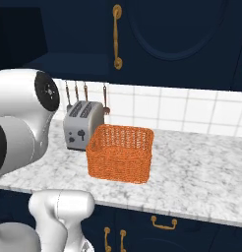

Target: Open the cabinet, pick up the bread from the cabinet and place it in the basket. Then move the basket to the dining counter.

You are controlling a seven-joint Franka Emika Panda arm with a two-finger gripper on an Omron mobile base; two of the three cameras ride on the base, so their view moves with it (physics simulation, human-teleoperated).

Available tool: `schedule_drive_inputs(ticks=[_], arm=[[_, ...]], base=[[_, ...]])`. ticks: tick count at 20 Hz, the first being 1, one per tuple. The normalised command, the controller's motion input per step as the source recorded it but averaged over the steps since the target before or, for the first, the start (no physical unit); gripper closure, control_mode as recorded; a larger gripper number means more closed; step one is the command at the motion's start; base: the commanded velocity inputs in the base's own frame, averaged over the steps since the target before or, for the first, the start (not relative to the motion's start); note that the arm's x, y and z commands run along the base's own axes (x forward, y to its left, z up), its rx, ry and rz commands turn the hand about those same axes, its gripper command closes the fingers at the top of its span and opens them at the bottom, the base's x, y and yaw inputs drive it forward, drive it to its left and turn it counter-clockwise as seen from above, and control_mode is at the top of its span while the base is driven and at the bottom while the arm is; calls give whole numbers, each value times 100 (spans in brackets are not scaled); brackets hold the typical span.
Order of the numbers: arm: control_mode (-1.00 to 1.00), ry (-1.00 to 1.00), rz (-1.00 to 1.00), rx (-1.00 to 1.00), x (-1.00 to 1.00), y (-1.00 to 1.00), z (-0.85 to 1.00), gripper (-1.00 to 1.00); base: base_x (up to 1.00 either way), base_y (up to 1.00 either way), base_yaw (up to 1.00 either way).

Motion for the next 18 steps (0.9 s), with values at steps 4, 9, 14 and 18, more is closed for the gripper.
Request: schedule_drive_inputs(ticks=[4,9,14,18], arm=[[-100,0,-23,-23,65,-93,-61,-100],[-100,0,-28,-43,72,-74,-55,-100],[-100,2,-40,-53,65,-59,-32,-100],[-100,13,-55,-41,49,-72,-11,-100]], base=[[0,0,0],[0,0,0],[0,0,0],[0,0,0]])
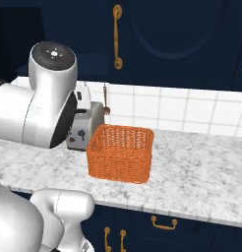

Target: Open the cabinet, pick up the bread from the cabinet and place it in the basket. Then move the basket to the dining counter.

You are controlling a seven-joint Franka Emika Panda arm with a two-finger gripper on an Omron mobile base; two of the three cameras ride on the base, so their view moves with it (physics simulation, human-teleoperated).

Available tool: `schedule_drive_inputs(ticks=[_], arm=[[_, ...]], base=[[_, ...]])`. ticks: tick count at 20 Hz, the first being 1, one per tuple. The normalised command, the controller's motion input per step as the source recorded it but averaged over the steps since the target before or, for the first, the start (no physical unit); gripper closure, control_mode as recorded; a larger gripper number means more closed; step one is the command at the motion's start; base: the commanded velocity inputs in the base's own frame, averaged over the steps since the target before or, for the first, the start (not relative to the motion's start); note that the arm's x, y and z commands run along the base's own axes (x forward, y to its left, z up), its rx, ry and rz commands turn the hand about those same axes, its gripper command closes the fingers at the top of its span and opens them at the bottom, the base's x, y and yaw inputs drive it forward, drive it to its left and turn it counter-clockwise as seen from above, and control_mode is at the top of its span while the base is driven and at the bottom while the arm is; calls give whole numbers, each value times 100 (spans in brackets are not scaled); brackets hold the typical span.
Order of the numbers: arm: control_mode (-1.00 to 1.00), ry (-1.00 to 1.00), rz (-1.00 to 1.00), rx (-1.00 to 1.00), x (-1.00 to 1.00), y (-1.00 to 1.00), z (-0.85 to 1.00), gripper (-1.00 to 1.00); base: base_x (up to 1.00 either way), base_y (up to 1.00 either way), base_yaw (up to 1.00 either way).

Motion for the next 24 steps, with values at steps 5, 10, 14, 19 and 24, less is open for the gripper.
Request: schedule_drive_inputs(ticks=[5,10,14,19,24], arm=[[-100,3,-60,-33,18,-67,-3,-100],[-100,-17,-40,0,-12,-7,27,-100],[-100,-29,-35,10,0,0,71,-100],[-100,-38,-27,9,18,1,82,-100],[-100,-23,-5,7,47,3,85,-100]], base=[[0,0,0],[0,0,0],[0,0,0],[0,0,0],[0,0,0]])
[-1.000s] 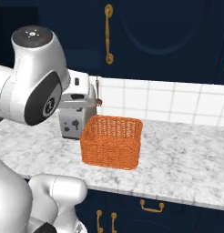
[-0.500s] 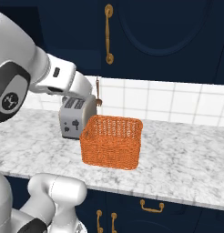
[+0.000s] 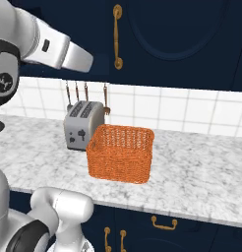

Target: Open the cabinet, pick up the bread from the cabinet and place it in the basket. Then move the basket to the dining counter.

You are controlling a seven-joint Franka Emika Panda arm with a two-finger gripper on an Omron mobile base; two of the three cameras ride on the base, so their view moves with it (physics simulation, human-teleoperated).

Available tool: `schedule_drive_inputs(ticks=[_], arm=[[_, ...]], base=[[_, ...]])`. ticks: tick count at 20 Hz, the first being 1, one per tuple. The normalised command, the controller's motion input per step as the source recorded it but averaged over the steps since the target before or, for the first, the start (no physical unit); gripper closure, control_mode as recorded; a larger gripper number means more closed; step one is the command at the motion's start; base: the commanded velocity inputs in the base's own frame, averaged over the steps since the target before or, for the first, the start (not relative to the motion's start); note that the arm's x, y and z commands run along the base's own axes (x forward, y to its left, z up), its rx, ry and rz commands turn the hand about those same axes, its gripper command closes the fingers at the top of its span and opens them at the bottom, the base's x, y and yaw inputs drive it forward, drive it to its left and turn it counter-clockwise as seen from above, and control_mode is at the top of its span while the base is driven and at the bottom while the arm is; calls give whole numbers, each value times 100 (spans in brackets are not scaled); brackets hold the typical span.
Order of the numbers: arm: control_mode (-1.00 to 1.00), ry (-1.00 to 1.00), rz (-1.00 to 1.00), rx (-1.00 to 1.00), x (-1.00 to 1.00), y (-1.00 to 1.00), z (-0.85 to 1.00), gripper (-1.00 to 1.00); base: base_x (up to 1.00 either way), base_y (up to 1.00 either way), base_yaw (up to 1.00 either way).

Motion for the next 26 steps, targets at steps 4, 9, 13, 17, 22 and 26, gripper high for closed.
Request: schedule_drive_inputs(ticks=[4,9,13,17,22,26], arm=[[-100,-3,0,1,59,0,-4,-100],[-100,-2,6,-1,91,0,-11,-100],[-100,-1,9,0,88,0,0,-100],[-100,0,6,0,87,-6,0,-100],[-100,0,0,-6,32,-29,0,-100],[-100,0,0,-7,19,-25,0,-100]], base=[[0,0,0],[0,0,0],[0,0,0],[0,0,0],[0,0,0],[0,0,0]])
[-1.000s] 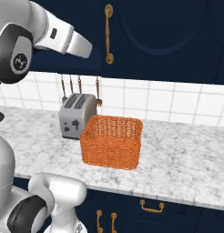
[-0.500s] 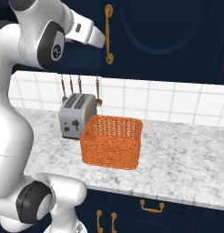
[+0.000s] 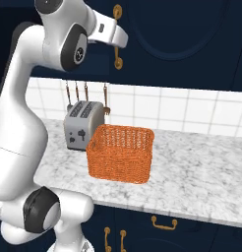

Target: Open the cabinet, pick up the bread from the cabinet and place it in the basket. Then move the basket to the dining counter.

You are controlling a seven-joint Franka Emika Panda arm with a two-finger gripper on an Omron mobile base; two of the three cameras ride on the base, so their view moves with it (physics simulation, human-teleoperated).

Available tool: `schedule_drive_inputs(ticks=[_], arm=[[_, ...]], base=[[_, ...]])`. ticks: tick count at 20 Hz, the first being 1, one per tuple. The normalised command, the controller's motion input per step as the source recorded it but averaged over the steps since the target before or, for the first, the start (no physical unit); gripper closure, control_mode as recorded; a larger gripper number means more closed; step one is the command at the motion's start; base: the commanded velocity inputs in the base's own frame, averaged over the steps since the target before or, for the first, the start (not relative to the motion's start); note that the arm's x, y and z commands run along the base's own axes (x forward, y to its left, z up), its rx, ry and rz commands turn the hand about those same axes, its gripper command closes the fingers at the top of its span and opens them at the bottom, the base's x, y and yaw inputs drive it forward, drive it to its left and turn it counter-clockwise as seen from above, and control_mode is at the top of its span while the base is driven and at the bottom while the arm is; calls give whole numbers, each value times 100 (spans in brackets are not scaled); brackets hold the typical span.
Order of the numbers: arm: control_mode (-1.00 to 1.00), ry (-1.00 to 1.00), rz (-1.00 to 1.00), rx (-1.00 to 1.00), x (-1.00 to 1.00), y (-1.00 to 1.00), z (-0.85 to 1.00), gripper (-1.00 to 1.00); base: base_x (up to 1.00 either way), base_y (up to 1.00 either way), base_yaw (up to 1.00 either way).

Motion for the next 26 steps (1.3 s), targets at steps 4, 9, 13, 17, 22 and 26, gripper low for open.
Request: schedule_drive_inputs(ticks=[4,9,13,17,22,26], arm=[[-100,0,0,0,50,-4,0,-100],[-100,1,0,-2,47,0,0,-100],[-100,0,0,-1,41,0,-3,-100],[-100,-1,1,0,54,-13,-7,-100],[-100,-1,2,0,51,-24,-8,-100],[-100,0,1,0,55,-18,-5,-100]], base=[[0,0,0],[0,0,0],[0,0,0],[0,0,0],[0,0,0],[0,0,0]])
